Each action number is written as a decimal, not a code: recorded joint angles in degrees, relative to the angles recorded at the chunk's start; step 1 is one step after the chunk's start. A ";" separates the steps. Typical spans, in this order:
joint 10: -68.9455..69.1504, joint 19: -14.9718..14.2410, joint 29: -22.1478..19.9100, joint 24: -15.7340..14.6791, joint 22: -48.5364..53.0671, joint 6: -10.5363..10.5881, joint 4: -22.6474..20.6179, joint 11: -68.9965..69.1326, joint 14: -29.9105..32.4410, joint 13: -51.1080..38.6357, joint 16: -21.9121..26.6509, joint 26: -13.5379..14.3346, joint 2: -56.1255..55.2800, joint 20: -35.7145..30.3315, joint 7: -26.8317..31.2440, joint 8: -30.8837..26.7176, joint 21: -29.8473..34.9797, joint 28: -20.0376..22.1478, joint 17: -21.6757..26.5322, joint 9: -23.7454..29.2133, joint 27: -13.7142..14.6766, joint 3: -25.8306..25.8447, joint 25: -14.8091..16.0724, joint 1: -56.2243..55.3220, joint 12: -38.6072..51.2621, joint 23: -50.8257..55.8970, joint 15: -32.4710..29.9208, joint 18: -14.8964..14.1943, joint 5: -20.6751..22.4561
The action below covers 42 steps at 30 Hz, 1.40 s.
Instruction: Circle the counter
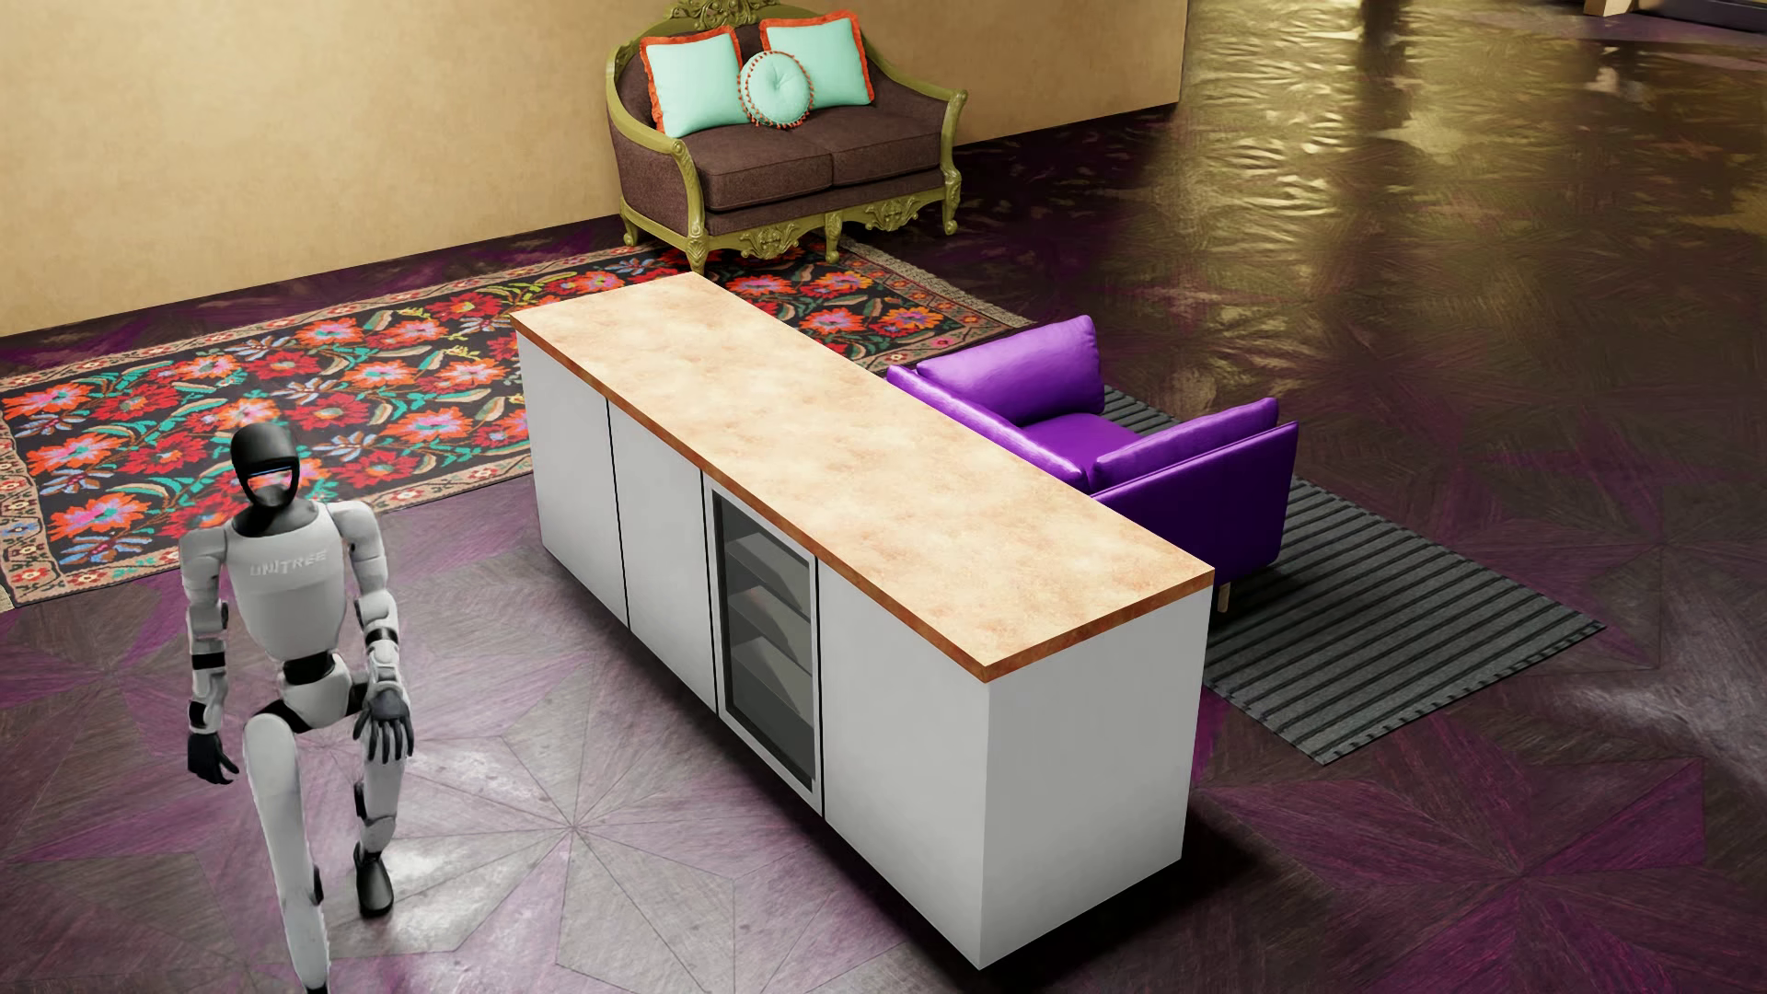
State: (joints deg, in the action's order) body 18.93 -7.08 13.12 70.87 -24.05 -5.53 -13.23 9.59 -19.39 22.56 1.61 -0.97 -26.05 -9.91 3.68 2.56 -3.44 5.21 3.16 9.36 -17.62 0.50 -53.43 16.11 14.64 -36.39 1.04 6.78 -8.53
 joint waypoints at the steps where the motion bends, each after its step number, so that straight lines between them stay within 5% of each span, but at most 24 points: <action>1: 1.81 2.92 -0.26 -3.54 1.83 0.37 0.79 5.47 0.53 -0.71 0.62 -0.04 -0.53 0.89 -0.61 -0.98 -0.35 0.09 -0.23 0.15 0.13 0.16 -0.20 2.49 -2.11 -0.04 -2.51 0.17 1.56; 3: 9.64 5.42 -1.67 -4.54 0.38 1.49 3.61 15.30 7.33 -0.60 2.79 -1.98 0.35 0.19 -2.67 -0.55 -3.13 -2.43 -2.13 0.30 -0.26 0.89 1.61 4.41 -5.91 1.00 -8.16 0.61 2.78; 4: 18.81 6.67 -2.74 -2.98 -2.71 2.46 5.86 20.93 13.72 -0.30 3.55 -4.40 0.56 -0.12 -3.96 1.05 -4.77 -4.23 -3.56 0.61 -0.39 1.17 3.18 1.89 -7.71 1.31 -4.09 -1.18 2.98; 6: 43.51 7.01 -3.26 1.01 -11.84 4.83 13.48 25.10 25.56 -1.96 3.68 -10.70 3.62 1.16 -8.01 5.23 -5.88 -7.93 -5.09 1.24 -0.70 1.50 4.60 -9.38 -10.82 -0.86 2.99 -11.30 3.62; 8: 57.99 6.71 -2.12 1.57 -22.49 7.09 19.11 24.07 23.16 -5.76 1.81 -18.30 8.74 5.09 -9.91 7.74 -3.29 -10.31 -3.35 1.69 -1.56 0.48 0.72 -21.92 -14.04 -4.51 7.16 -8.37 4.24; 10: 61.49 6.35 -1.12 5.01 -27.61 8.28 21.54 20.79 22.02 -10.46 3.09 -20.71 13.79 5.06 -12.21 8.19 0.06 -14.92 -1.23 1.88 -0.56 -1.19 -3.92 -33.07 -19.42 -5.94 9.57 -8.61 5.59; 12: 54.53 5.98 -2.07 6.90 -24.84 8.95 22.82 17.13 21.24 -15.14 4.70 -17.53 18.75 5.70 -13.88 8.32 0.05 -15.36 -0.13 1.81 2.43 -2.83 -2.81 -41.90 -27.30 -5.17 11.64 -8.02 7.18; 15: 22.15 4.73 -2.94 -0.67 -20.86 9.40 25.49 12.82 20.86 -21.00 2.55 -16.12 25.37 14.63 -19.97 8.59 1.46 -13.70 2.33 1.62 4.87 -4.39 0.96 -45.46 -38.01 -2.22 15.35 -6.80 8.79; 17: -7.99 3.70 -3.20 -0.88 -21.15 9.58 24.06 9.60 22.44 -24.65 1.14 -17.99 29.95 16.29 -23.98 9.21 3.14 -14.26 3.84 1.37 3.99 -4.78 1.29 -42.95 -41.66 -1.92 17.41 -10.28 10.00; 18: -13.12 3.11 -3.46 0.71 -21.41 9.67 23.49 8.53 16.06 -25.81 0.60 -18.32 32.32 15.86 -27.22 10.32 3.34 -15.38 4.30 1.26 3.45 -4.62 1.44 -43.77 -42.47 -2.04 18.70 -13.93 10.42; 20: -5.21 1.68 -4.15 6.26 -22.24 9.40 23.45 10.52 20.63 -24.31 1.31 -16.85 36.78 13.08 -33.02 14.70 1.86 -17.87 5.00 1.08 2.49 -4.39 2.43 -44.49 -41.15 -1.52 21.02 -8.24 10.14; 22: 1.37 0.98 -4.43 7.26 -18.82 8.24 22.68 16.55 23.30 -21.37 -0.47 -17.19 40.35 15.30 -34.18 15.68 1.27 -15.54 4.63 0.92 1.99 -5.18 3.02 -41.99 -39.81 -2.04 16.02 5.17 8.14; 26: 10.59 6.13 -1.26 -3.83 -13.69 4.23 15.29 55.30 14.08 -13.74 -7.40 -18.82 28.02 22.25 -29.95 10.55 1.27 -7.43 3.59 1.10 0.14 -5.93 1.06 -35.63 -32.64 -3.63 -5.46 7.40 -0.95; 27: 9.86 6.67 -1.06 -3.96 -15.79 3.48 12.39 62.63 12.57 -11.83 -7.10 -18.93 23.18 21.22 -27.92 7.96 1.11 -8.49 2.54 1.17 0.00 -5.52 0.78 -32.73 -28.66 -3.73 -2.60 7.39 -1.64; 29: 6.60 9.15 -0.72 5.60 -19.71 2.44 6.82 70.86 10.83 -9.00 -4.66 -17.57 13.98 11.17 -22.33 3.15 1.20 -14.95 0.86 1.17 0.19 -4.27 0.14 -26.13 -20.13 -3.62 0.44 7.25 -2.61; 31: 4.44 10.01 -1.21 23.48 -15.00 1.81 2.49 69.30 9.12 -7.17 -0.81 -8.60 6.43 -4.81 -14.92 0.25 1.22 -18.55 -0.29 0.96 0.35 -2.45 -0.12 -20.24 -12.96 -2.53 -0.50 6.90 -4.77; 32: 3.85 11.19 -1.43 28.91 -9.13 1.54 1.11 64.73 8.04 -6.36 -0.10 -5.19 3.61 -9.61 -10.83 0.35 1.45 -16.42 -0.72 0.85 0.98 -1.56 0.02 -17.59 -10.51 -1.43 0.38 6.61 -5.85; 33: 3.68 11.65 -1.87 28.51 -2.73 1.33 0.07 57.91 6.70 -5.50 -0.64 -2.89 1.54 -11.59 -7.01 1.04 1.63 -13.04 -0.85 0.81 1.67 -0.84 0.22 -15.14 -9.23 -0.26 0.67 6.30 -6.85; 34: 3.48 11.72 -2.37 22.79 2.82 1.14 -0.74 48.27 5.44 -4.77 -1.67 -0.40 0.16 -11.88 -3.64 2.23 1.67 -9.28 -0.92 0.82 2.28 -0.36 0.66 -13.03 -8.60 0.89 0.78 6.02 -7.40; 37: 0.30 7.18 -2.10 -8.51 12.55 0.77 -1.21 6.62 2.70 -4.73 -2.93 3.84 1.46 -9.89 3.04 0.99 3.89 -8.21 0.03 0.78 2.69 -0.14 -0.22 -6.60 -8.63 2.04 -1.67 5.20 -3.13; 38: -0.65 2.16 -1.09 -15.42 14.75 0.71 -1.05 -0.45 2.23 -5.26 -1.88 3.28 0.78 -9.70 4.12 0.75 5.48 -9.12 0.95 0.91 2.70 -0.37 -2.08 -4.28 -9.24 1.88 0.31 5.05 -1.55; 39: -0.75 1.43 -0.17 -18.17 16.42 0.64 -0.57 -1.71 1.95 -5.91 -0.25 2.06 0.04 -9.15 4.41 2.95 6.28 -8.04 1.31 1.06 2.24 -0.67 -3.43 -2.11 -10.28 1.75 0.90 4.65 -0.48; 40: -0.55 5.38 -0.18 -18.55 16.45 0.74 0.26 0.60 1.95 -6.33 1.29 0.07 -0.16 -8.32 4.54 3.55 5.40 -7.35 0.86 1.17 1.63 -0.72 -3.16 -0.02 -11.68 2.01 -2.16 4.05 0.63; 42: 3.55 7.11 -2.47 -14.19 10.32 1.61 2.20 10.99 5.56 -5.41 3.17 -6.50 -0.61 -6.36 4.17 2.51 0.75 -5.90 -1.34 1.35 0.02 -0.21 -0.11 3.64 -14.01 3.51 -10.02 4.15 1.67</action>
State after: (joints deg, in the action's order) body 22.48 0.03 10.66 56.68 -13.73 -3.92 -11.03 20.58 -13.83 17.14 4.79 -7.47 -26.66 -16.27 7.86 5.07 -2.69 -0.69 1.82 10.71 -17.61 0.28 -53.54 19.75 0.63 -32.87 -8.98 10.93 -6.86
